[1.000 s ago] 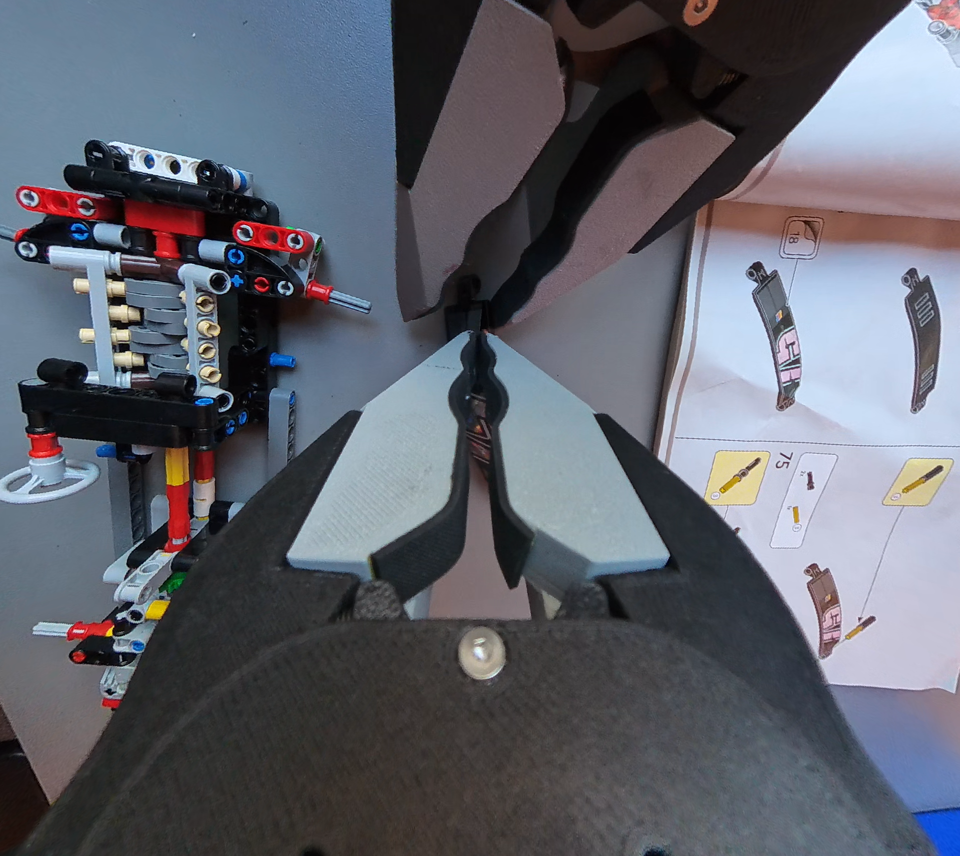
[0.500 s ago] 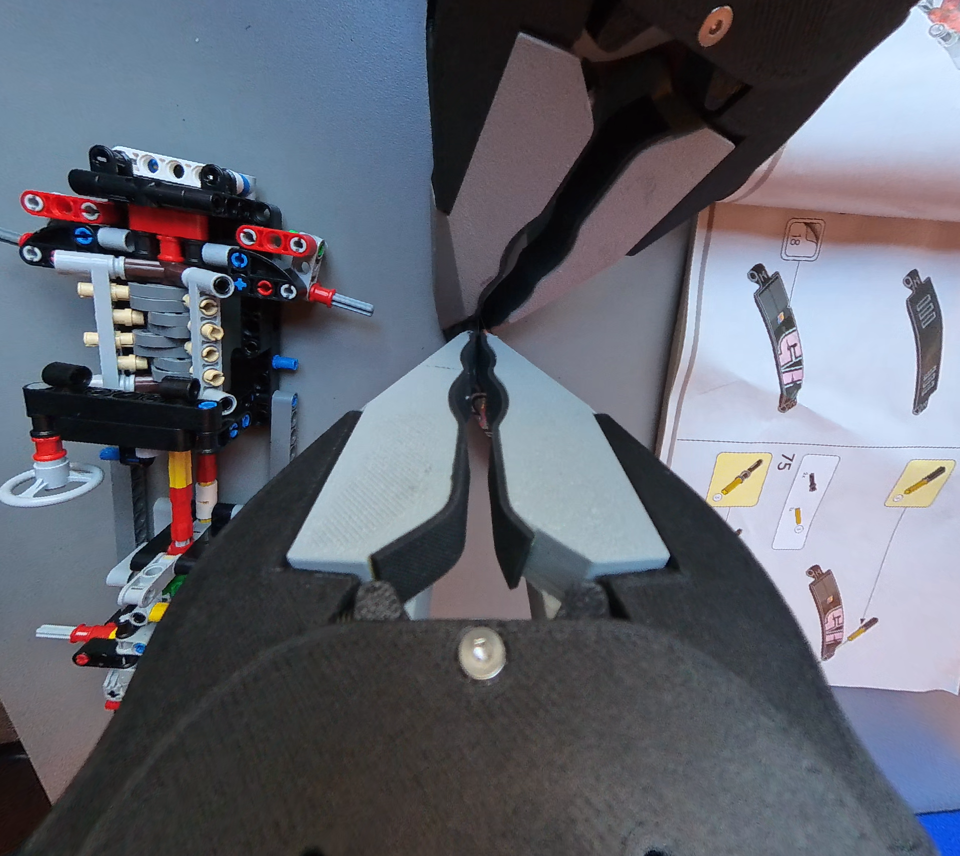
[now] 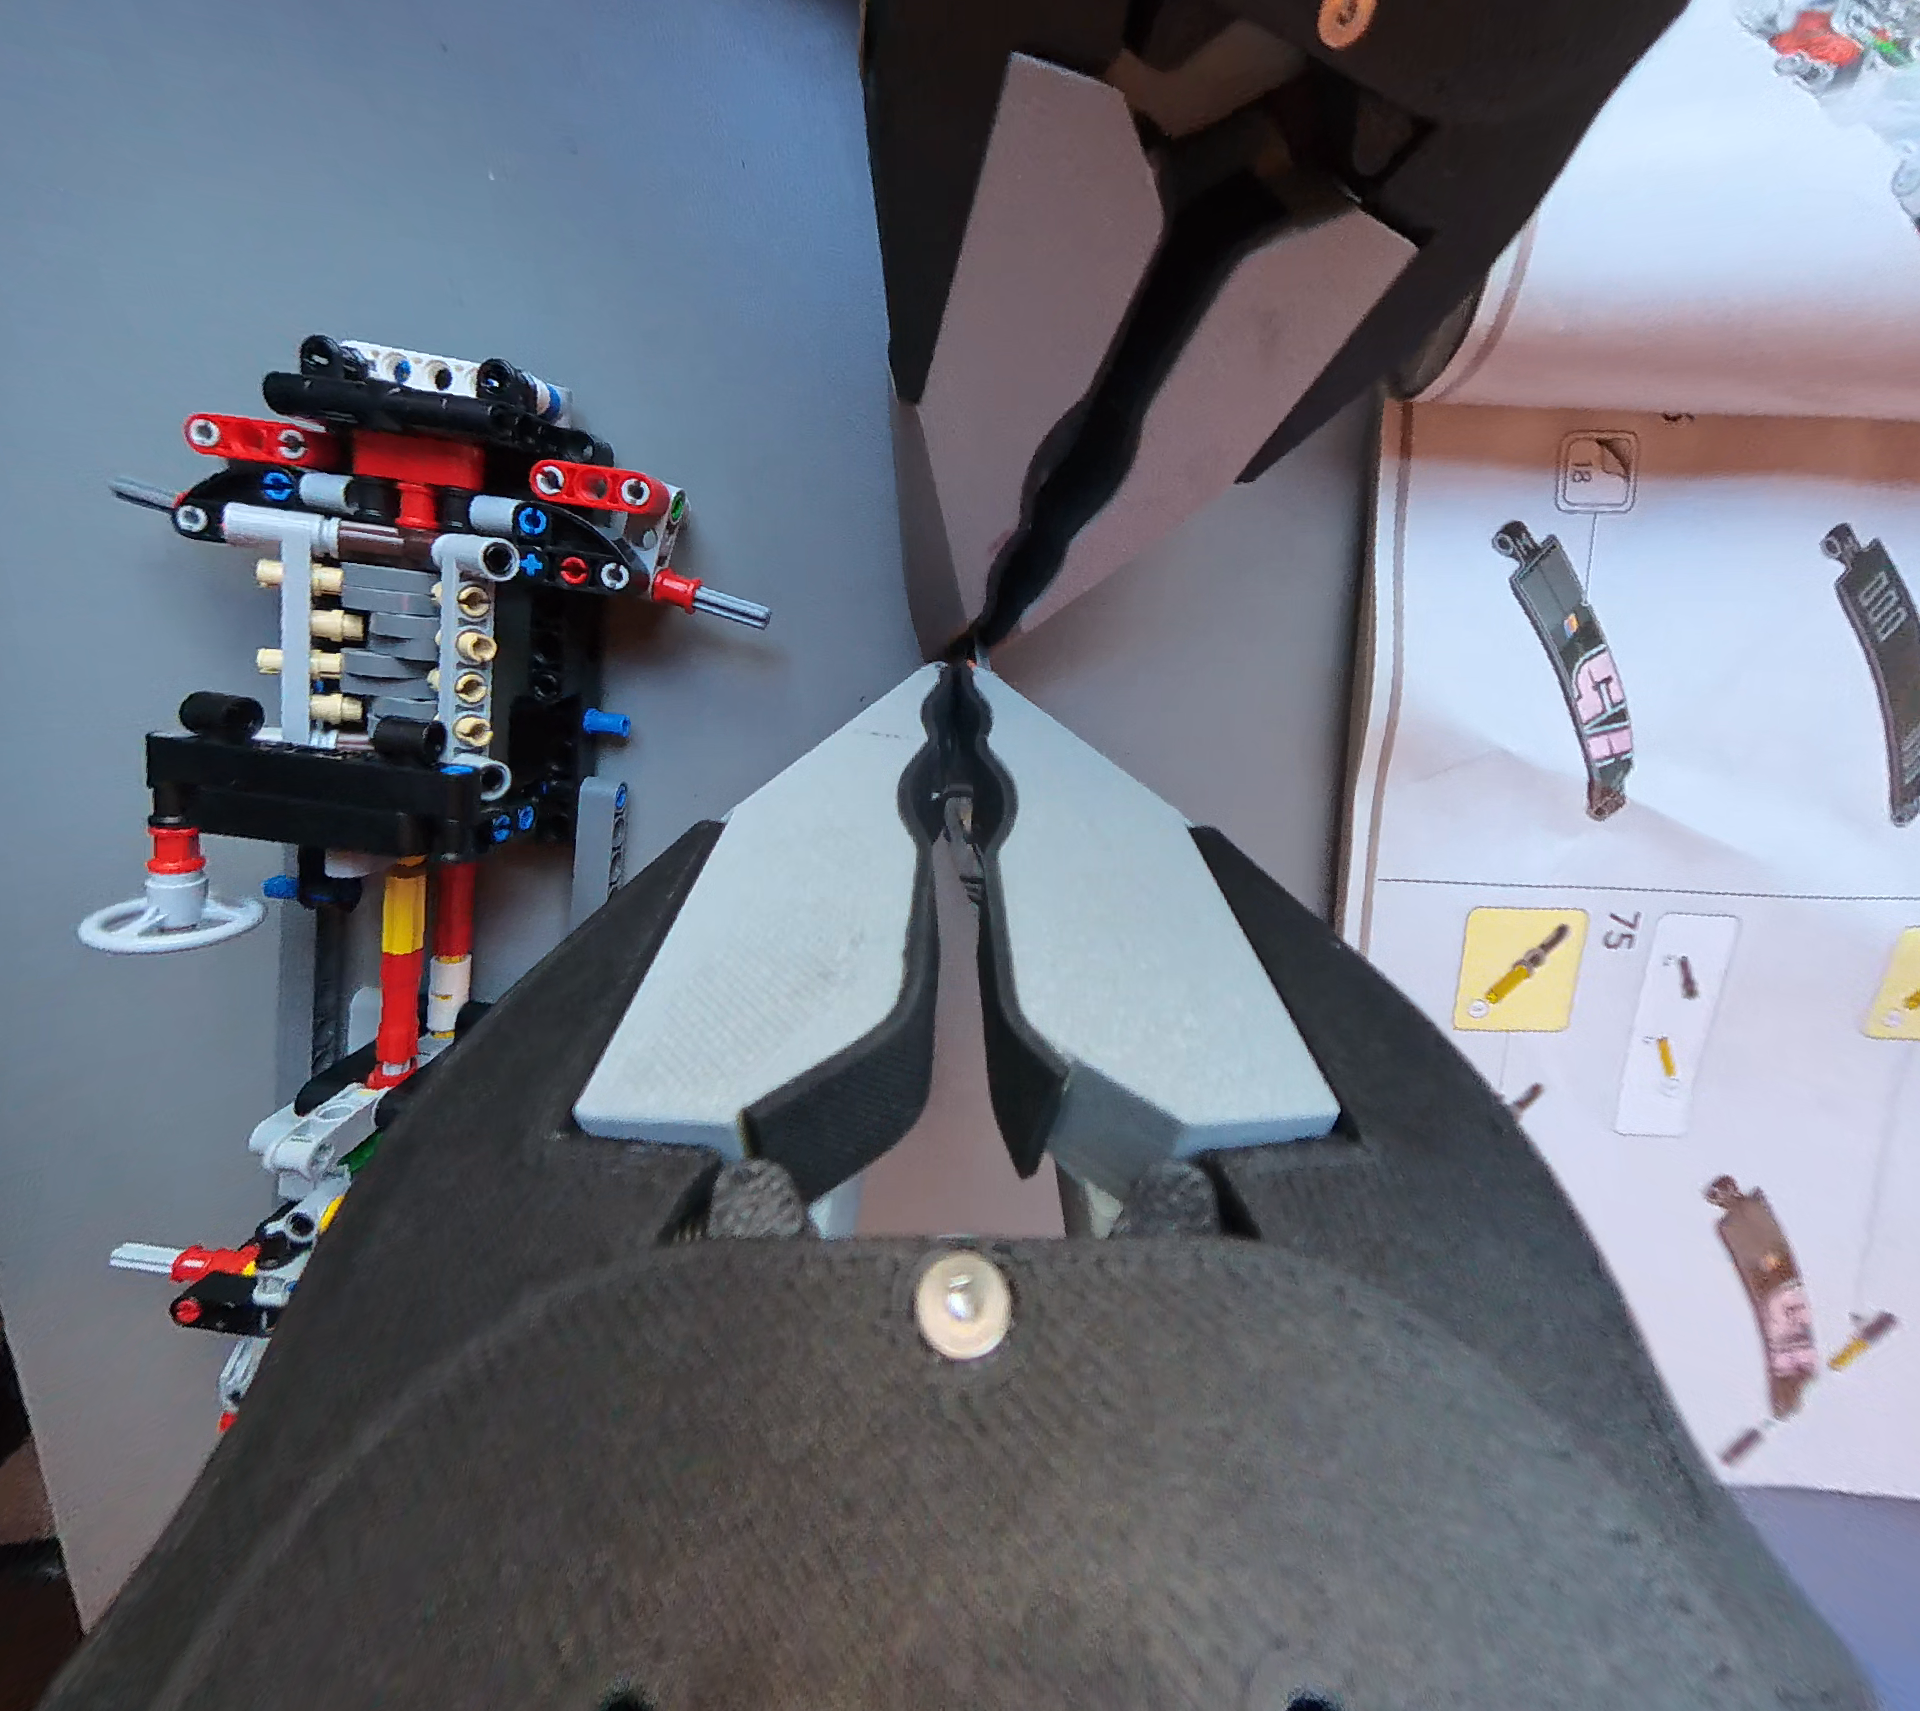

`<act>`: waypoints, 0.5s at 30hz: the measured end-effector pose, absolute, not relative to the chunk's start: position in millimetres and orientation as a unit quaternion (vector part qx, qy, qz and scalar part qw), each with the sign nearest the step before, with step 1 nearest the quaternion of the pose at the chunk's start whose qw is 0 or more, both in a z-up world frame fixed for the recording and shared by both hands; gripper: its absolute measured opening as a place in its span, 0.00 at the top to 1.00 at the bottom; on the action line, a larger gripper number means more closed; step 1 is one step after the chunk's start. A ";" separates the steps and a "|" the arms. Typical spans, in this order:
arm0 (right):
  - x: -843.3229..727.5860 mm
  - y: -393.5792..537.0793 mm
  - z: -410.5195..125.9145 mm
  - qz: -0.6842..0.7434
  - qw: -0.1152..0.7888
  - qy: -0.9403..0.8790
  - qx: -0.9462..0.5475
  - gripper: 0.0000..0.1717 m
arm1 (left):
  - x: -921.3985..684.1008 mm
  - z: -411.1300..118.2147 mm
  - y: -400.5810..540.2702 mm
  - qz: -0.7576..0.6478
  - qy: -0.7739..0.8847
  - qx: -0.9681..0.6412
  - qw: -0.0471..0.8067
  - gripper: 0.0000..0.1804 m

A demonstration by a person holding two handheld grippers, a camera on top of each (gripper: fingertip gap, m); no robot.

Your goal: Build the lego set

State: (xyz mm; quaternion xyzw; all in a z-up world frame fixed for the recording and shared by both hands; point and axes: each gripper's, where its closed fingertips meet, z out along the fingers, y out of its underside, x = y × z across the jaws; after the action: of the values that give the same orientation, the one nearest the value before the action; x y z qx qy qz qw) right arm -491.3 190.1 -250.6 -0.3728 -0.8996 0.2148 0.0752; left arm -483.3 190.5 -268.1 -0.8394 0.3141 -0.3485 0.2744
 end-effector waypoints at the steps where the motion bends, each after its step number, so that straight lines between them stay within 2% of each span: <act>1: -490.6 190.6 -250.7 0.219 0.072 -0.898 -0.376 1.00 | -483.2 -268.2 190.7 -0.349 0.313 -0.840 0.274 1.00; 11: -500.9 225.4 -215.3 0.310 0.127 -0.841 -0.425 1.00 | -482.7 -268.2 189.6 -0.393 0.271 -0.845 0.242 1.00; 13: -498.1 233.3 -213.8 0.345 0.103 -0.824 -0.438 1.00 | -482.9 -268.0 189.4 -0.405 0.258 -0.846 0.232 1.00; 15: -488.9 230.9 -217.4 0.386 0.044 -0.812 -0.437 1.00 | -483.2 -268.2 189.4 -0.413 0.249 -0.847 0.225 1.00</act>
State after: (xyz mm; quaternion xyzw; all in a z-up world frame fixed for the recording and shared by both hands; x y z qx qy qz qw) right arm -488.9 230.9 -217.4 -0.4365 -0.8117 0.3857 0.0437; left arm -483.2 189.4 -268.2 -0.8465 0.2494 -0.4131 0.2249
